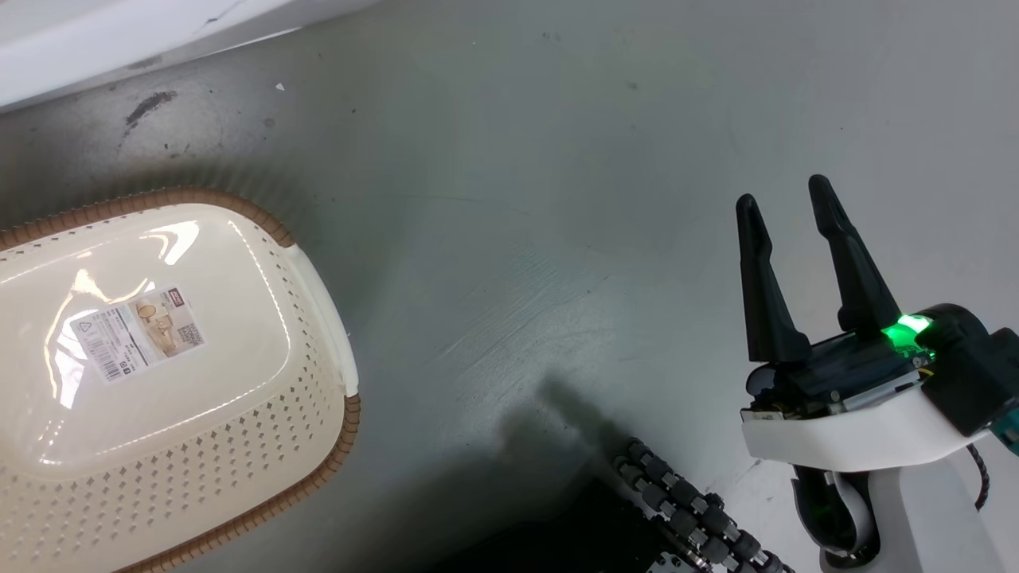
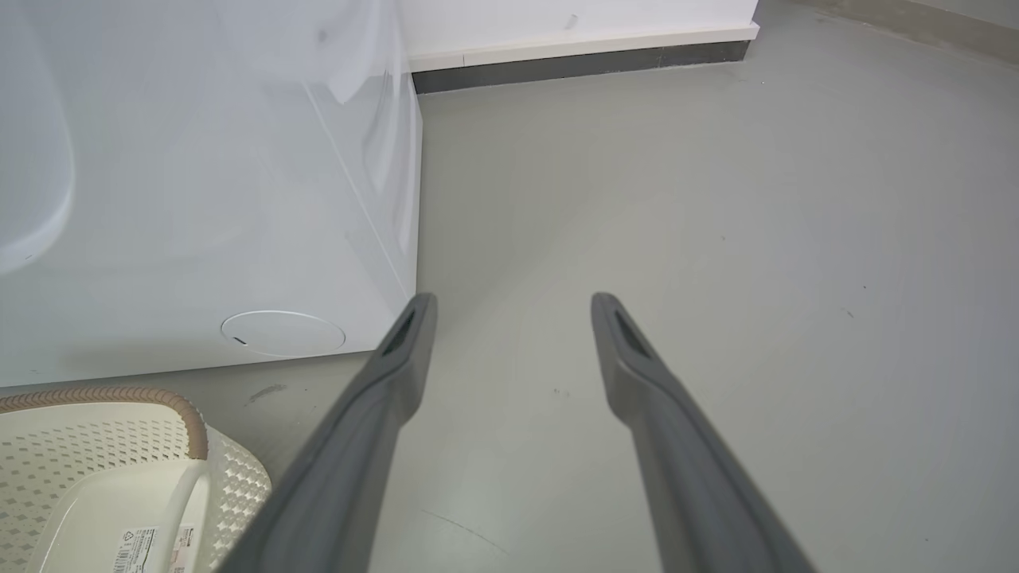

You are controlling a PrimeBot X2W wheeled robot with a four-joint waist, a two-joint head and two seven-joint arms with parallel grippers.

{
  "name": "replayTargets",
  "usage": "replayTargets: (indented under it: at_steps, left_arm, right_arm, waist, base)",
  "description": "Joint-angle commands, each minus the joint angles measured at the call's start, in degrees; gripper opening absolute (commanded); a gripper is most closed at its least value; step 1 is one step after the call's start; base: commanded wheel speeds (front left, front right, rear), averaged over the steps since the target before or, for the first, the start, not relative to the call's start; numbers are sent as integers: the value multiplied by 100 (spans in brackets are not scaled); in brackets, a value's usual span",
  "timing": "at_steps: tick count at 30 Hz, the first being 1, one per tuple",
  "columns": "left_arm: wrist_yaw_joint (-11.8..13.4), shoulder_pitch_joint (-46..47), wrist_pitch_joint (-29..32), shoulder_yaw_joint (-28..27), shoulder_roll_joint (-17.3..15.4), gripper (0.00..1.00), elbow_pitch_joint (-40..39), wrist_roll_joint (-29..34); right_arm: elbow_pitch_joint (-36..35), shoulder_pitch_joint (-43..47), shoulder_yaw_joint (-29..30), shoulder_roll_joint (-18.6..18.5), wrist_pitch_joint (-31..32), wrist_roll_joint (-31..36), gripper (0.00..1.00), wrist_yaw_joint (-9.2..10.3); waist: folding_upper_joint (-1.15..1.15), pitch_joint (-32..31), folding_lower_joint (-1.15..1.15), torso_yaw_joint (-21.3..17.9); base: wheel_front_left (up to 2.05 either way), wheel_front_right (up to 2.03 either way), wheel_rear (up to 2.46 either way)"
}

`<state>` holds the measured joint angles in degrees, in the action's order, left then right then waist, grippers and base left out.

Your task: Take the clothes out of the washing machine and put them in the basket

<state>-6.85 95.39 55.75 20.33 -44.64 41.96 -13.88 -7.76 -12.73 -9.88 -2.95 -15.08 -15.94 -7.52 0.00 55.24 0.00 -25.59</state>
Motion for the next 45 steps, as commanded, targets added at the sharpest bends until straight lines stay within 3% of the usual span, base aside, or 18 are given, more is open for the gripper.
replayTargets:
  at_steps: [1, 8, 14, 21, 33, 37, 45]
  left_arm:
    - [3, -176, -198, 23, -67, 0, -9, 7]
    - [83, -335, -1174, 9, 37, 0, 22, -42]
    - [161, -899, -2305, -153, 489, 0, 294, -398]
    - [370, -1717, -4247, 49, 914, 0, 552, -228]
    - [618, -3208, -6487, 64, 1695, 0, 656, -490]
    - [771, -3705, -6931, 35, 1795, 0, 420, -519]
    - [1015, -4826, -7101, -63, 1895, 0, -697, -533]
  right_arm:
    - [3, -78, -26, 13, -14, -27, 100, 6]
    - [87, -152, 204, 12, -14, 26, 100, 6]
    - [192, -26, 500, 11, -13, 217, 100, 6]
    - [341, 173, 723, 9, -14, 522, 100, 6]
    - [531, 541, 854, 8, -14, 905, 100, 7]
    - [584, 678, 886, 9, -13, 971, 100, 6]
    - [679, 893, 1000, 9, -14, 1064, 100, 7]
  waist:
    - [0, -18, 0, -9]
    - [0, -341, 0, 149]
    - [0, -880, 0, 488]
    - [0, -1665, 0, 927]
    - [0, -2930, 0, 1552]
    - [0, -3301, 0, 1704]
    - [0, -3965, 0, 1922]
  base:
    - [0, 0, 0]
    - [0, 0, 0]
    - [0, 0, 0]
    - [0, 0, 0]
    - [0, 0, 0]
    - [0, 0, 0]
    - [0, 0, 0]
